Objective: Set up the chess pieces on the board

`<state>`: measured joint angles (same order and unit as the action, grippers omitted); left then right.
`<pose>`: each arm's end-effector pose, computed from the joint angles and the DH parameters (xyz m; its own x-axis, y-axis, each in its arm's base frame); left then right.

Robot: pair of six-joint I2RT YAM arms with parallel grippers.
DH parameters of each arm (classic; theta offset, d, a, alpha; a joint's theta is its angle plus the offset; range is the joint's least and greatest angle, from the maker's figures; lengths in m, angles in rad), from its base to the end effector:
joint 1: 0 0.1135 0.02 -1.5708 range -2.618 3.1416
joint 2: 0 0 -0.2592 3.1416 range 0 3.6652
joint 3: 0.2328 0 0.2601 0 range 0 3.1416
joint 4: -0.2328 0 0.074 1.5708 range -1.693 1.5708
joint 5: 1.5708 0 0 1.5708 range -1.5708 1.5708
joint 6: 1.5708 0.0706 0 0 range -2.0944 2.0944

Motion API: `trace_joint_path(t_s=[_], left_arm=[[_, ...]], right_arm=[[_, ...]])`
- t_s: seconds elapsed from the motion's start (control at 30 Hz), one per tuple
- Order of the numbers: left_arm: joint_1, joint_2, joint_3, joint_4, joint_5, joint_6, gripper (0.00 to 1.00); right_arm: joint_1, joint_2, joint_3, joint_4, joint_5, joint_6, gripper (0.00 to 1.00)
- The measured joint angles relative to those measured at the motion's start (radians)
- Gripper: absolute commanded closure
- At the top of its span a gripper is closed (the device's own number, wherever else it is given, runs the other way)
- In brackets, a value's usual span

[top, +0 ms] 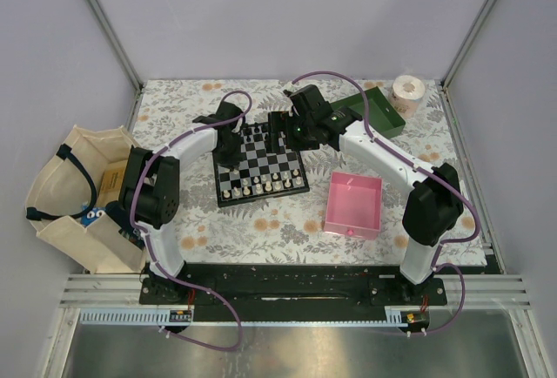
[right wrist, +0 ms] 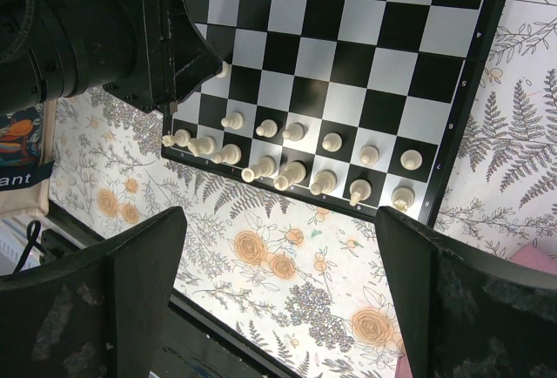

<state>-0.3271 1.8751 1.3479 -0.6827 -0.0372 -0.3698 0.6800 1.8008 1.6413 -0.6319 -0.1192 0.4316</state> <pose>0.3774 -0.1253 0.1501 -0.9376 -0.0633 -0.3418 -0.0324 0.9949 -0.0952 0.3367 0.2831 0.2824 -0.7908 -0.1053 -0.6030 -0.3947 0.8406 0.3709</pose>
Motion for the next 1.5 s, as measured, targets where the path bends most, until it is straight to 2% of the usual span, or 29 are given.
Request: trace_joint_path(t_s=[0.23,0.7,1.5], left_arm=[[0.0,-0.003,-0.006,0.005,0.0,0.0,0.92],[0.0,-0.116,-0.102,-0.003,0.01,0.0,0.94],[-0.029,-0.131,-0.159,-0.001,0.05,-0.002,0.95]], right_arm=[[0.0,0.0,0.0,0.0,-0.003,0.0,0.01],[0.0,0.0,0.0,0.0,-0.006,0.0,0.0],[0.0,0.0,0.0,0.0,-0.006,0.0,0.01]])
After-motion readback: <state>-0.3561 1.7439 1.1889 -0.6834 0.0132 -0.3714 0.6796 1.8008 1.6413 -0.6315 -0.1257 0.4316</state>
